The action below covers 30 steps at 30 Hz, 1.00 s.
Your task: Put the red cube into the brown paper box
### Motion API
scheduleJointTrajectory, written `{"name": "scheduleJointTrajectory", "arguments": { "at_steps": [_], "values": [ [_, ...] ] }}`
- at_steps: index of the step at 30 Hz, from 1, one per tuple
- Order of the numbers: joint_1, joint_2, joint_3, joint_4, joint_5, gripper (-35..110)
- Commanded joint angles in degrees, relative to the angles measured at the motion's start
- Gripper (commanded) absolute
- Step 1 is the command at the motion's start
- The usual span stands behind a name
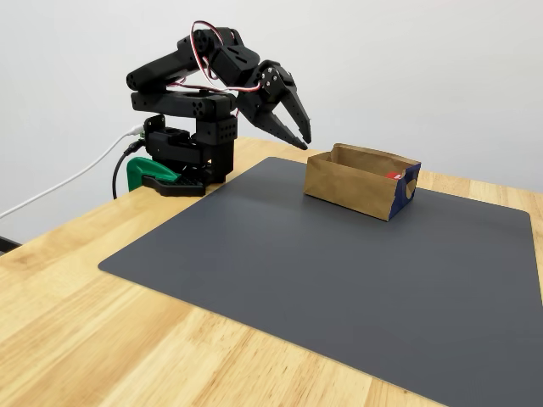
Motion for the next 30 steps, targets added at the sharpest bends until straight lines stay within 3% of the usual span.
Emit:
{"name": "scheduleJointTrajectory", "arguments": {
  "at_steps": [1,9,30],
  "values": [
    [1.14,0.0,0.0,1.49,0.0,0],
    [1.67,0.0,-0.18,1.85,5.19,0],
    [2.29,0.0,0.0,1.14,5.89,0]
  ]
}}
